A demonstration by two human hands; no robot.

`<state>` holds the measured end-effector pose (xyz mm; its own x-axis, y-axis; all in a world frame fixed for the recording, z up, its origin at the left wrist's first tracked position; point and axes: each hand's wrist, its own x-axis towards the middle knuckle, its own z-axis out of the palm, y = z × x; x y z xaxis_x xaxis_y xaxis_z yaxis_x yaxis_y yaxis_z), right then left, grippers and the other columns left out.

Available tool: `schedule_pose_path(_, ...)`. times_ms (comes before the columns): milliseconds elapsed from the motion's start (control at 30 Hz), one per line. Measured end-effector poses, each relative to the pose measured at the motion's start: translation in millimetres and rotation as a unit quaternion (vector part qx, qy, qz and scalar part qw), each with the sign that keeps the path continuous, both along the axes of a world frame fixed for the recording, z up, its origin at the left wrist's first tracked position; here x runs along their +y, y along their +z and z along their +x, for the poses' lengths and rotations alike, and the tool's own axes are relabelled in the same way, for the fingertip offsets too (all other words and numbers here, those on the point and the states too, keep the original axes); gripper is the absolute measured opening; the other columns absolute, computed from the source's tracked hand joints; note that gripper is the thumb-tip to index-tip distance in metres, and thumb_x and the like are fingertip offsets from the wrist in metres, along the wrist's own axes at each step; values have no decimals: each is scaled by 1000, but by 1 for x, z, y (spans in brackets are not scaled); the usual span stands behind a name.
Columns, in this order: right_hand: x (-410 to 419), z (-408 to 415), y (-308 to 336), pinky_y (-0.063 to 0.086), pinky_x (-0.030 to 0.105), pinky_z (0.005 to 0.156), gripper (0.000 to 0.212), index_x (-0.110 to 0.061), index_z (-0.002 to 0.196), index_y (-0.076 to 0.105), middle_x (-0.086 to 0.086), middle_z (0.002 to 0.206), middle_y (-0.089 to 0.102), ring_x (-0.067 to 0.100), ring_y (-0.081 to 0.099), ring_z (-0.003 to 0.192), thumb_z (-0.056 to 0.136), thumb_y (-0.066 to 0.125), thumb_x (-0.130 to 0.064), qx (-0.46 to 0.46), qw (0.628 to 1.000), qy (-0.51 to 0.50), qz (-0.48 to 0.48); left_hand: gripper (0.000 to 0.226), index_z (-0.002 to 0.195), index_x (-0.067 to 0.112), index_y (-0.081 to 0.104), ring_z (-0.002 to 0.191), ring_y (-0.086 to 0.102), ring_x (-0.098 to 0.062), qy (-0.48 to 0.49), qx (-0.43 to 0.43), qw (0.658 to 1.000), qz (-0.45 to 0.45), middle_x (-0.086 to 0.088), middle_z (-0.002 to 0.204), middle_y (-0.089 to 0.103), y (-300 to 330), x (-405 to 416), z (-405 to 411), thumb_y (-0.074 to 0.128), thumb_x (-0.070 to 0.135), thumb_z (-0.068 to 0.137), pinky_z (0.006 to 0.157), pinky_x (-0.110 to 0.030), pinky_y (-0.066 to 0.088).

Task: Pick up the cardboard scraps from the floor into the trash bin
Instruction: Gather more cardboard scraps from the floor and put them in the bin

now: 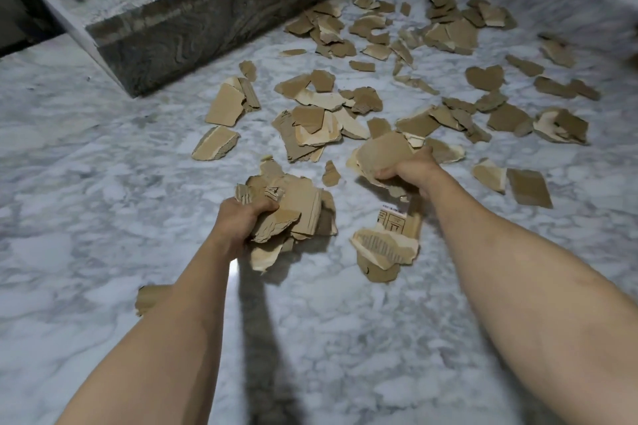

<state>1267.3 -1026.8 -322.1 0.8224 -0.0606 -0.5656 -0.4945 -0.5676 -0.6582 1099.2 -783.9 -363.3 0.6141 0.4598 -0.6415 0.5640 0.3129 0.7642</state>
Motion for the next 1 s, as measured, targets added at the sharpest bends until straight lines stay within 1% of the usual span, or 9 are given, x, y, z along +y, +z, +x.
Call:
schedule_pose_path(67, -14, -12, 4, 56, 40, 72, 113, -4, 145, 30, 15, 123, 59, 33, 62, 103, 54, 96, -7, 95, 995, -11, -4, 25, 96, -4, 68, 60, 71, -26, -40, 8, 999, 36, -23, 88, 74, 0, -13, 4, 80, 5, 75, 49, -31, 58)
schedule_pose_path(133, -22, -33, 4, 55, 41, 69, 67, 0, 114, 57, 16, 100, 65, 30, 63, 89, 60, 94, -13, 217, 975, 37, -20, 33, 97, 2, 69, 68, 71, -26, -73, 15, 995, 59, -19, 92, 75, -2, -22, 9, 84, 12, 70, 56, -31, 60)
schedule_pose_path(200, -17, -60, -8, 49, 35, 66, 38, -1, 96, 60, 14, 91, 63, 27, 59, 81, 76, 86, -20, 271, 959, 57, -52, 59, 100, 10, 69, 81, 71, -27, -118, 29, 987, 107, -11, 95, 75, -13, -26, 15, 87, 35, 48, 71, -40, 62)
schedule_pose_path(333, 2, -94, -50, 40, 48, 107, 144, -7, 148, 10, 17, 141, 31, 34, 36, 130, 41, 100, -41, 181, 965, 2, -192, 83, 106, 8, 64, 101, 64, -29, -191, 92, 955, 209, -8, 114, 60, -23, -35, 25, 83, 55, 41, 88, -43, 58)
schedule_pose_path(400, 4, -94, -55, 37, 49, 105, 136, -14, 141, 12, 14, 136, 23, 32, 25, 129, 40, 99, -44, 139, 960, -1, -244, 79, 115, 7, 59, 111, 53, -35, -201, 138, 937, 251, -11, 124, 38, -21, -37, 27, 85, 53, 57, 93, -43, 54)
schedule_pose_path(533, 3, -91, -44, 38, 47, 91, 119, -19, 129, 21, 12, 127, 25, 32, 27, 123, 42, 99, -40, 113, 958, 19, -264, 86, 128, 9, 53, 122, 45, -39, -229, 168, 920, 270, -15, 132, 33, -20, -40, 33, 83, 56, 63, 99, -46, 50)
schedule_pose_path(733, 8, -90, -57, 53, 41, 86, 102, -20, 121, 18, 12, 126, 50, 34, 53, 115, 54, 94, -14, 38, 984, -40, -168, 86, 115, 9, 61, 90, 70, -27, -200, 43, 973, 109, -13, 108, 70, -18, -51, 39, 91, 37, 39, 58, -34, 60)
schedule_pose_path(833, 12, -94, -54, 44, 32, 72, 89, -14, 129, 22, 10, 120, 55, 35, 57, 103, 68, 86, -3, 36, 991, -86, -94, 89, 116, 5, 59, 84, 74, -26, -195, 21, 979, 53, -13, 103, 73, -19, -63, 41, 95, 26, 37, 61, -37, 63)
schedule_pose_path(1000, 13, -90, -51, 55, 34, 75, 75, -5, 120, 47, 5, 106, 62, 33, 66, 100, 58, 90, -1, 50, 993, -109, 5, 31, 87, 2, 71, 74, 73, -32, -87, 18, 996, -16, -17, 86, 76, -14, -73, 25, 86, 6, 60, 64, -41, 62)
